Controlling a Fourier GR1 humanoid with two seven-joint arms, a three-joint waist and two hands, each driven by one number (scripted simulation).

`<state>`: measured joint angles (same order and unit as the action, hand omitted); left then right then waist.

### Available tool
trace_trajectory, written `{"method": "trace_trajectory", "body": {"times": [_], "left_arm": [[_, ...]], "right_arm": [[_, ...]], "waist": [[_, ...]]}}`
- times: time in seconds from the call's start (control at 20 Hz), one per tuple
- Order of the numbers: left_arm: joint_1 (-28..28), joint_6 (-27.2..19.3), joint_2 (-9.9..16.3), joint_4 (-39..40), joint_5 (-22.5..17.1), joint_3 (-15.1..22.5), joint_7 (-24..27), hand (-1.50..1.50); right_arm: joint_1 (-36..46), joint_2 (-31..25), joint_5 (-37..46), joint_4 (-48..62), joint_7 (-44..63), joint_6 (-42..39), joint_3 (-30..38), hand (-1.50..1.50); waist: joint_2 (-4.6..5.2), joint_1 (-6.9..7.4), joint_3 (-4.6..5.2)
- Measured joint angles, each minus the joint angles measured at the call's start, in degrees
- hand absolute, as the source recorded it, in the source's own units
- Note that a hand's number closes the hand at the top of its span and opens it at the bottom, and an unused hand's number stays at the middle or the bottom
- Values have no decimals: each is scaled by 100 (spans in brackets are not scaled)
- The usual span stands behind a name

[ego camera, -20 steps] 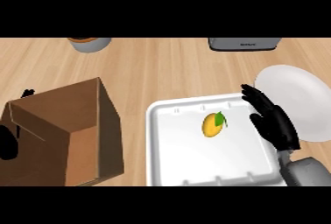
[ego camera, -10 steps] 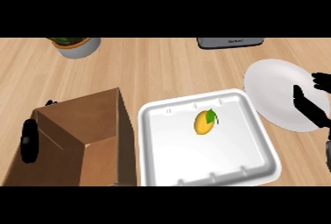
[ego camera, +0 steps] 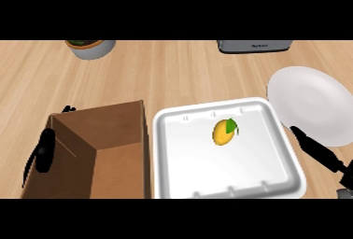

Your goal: Pick the lemon from the tray and place it in the plate

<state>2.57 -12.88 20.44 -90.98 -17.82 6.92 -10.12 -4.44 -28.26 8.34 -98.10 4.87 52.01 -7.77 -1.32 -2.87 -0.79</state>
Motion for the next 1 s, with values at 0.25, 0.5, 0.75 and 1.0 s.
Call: {"method": "trace_trajectory", "body": {"times": [0.25, 0.5, 0.75, 1.0], "left_arm": [[24, -12, -28, -130, 53, 38, -76, 0], [-15, 54, -25, -160, 98, 79, -163, 0], [-83, 46, -85, -224, 203, 166, -288, 0], [-191, 63, -129, -187, 244, 182, -426, 0]], "right_arm": [[-472, -648, 471, -315, 1072, -662, -510, -150], [-428, -1159, 982, -814, 2527, -1375, -934, -150], [36, -1350, 1562, -1199, 4125, -2083, -1276, -150], [758, -1086, 2158, -1233, 5270, -2682, -1617, -150]], "waist": [[42, 73, 27], [64, 183, 34], [69, 301, 23], [65, 366, 2]]}}
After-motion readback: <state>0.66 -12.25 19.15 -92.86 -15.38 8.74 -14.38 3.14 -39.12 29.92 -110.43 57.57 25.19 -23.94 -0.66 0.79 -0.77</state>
